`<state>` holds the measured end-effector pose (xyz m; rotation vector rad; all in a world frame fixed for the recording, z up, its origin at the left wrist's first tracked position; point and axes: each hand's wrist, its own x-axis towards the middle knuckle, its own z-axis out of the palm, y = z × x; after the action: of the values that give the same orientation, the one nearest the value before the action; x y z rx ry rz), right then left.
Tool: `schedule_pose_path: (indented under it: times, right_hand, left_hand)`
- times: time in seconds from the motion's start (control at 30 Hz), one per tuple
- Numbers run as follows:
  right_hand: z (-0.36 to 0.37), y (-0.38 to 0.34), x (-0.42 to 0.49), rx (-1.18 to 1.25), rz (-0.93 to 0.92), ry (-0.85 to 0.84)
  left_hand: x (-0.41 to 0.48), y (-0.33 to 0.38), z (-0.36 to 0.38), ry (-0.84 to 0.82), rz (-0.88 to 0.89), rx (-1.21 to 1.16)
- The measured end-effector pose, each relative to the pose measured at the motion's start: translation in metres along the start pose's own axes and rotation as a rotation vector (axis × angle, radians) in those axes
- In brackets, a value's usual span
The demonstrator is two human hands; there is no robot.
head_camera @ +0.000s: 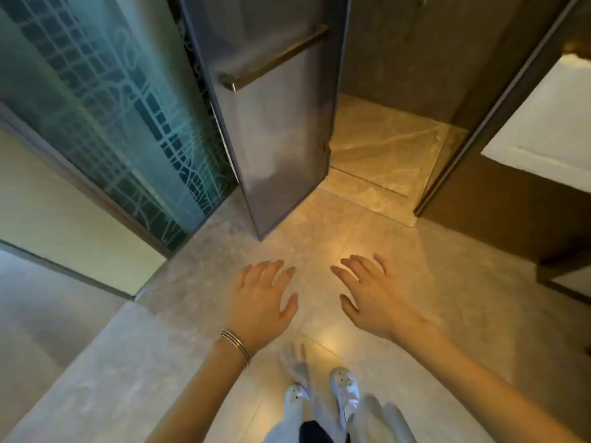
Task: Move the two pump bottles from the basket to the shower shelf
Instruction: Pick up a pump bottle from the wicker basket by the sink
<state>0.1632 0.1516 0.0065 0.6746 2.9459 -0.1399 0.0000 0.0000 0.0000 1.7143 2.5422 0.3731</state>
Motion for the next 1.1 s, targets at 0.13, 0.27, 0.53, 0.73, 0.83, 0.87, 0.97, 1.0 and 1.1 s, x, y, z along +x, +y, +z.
schedule_pose_path:
  times: [0.13,0.27,0.53,0.73,0.83,0.87,0.97,1.0,1.1]
  right_hand:
    - [0.028,0.014,-0.039,0.026,0.087,-0.01]
    - [0.036,0.025,-0.085,0.042,0.195,-0.046]
    - [0.013,0.059,-0.168,0.067,0.421,0.017]
    - [-0.021,0.088,-0.229,0.044,0.573,0.134]
    - [-0.03,0.099,-0.261,0.046,0.644,0.208]
    - [-0.031,0.103,-0.272,0.048,0.664,0.228]
    - [-0.026,0.113,-0.304,0.05,0.719,0.253]
    - [-0.022,0.116,-0.315,0.051,0.744,0.247]
    - [-0.009,0.122,-0.343,0.07,0.833,0.218]
  left_hand:
    - [-0.004,0.02,0.03,-0.058,0.164,0.005]
    - [0.002,0.049,0.045,-0.075,0.295,0.014]
    - [0.025,0.131,0.044,-0.07,0.524,-0.097]
    - [0.035,0.214,0.032,-0.044,0.683,-0.18]
    - [0.035,0.25,0.027,-0.019,0.748,-0.21]
    - [0.035,0.26,0.026,-0.017,0.77,-0.217]
    - [0.032,0.29,0.03,-0.018,0.837,-0.238]
    - [0.03,0.3,0.034,-0.019,0.863,-0.249]
    - [0.023,0.331,0.048,-0.053,0.947,-0.262]
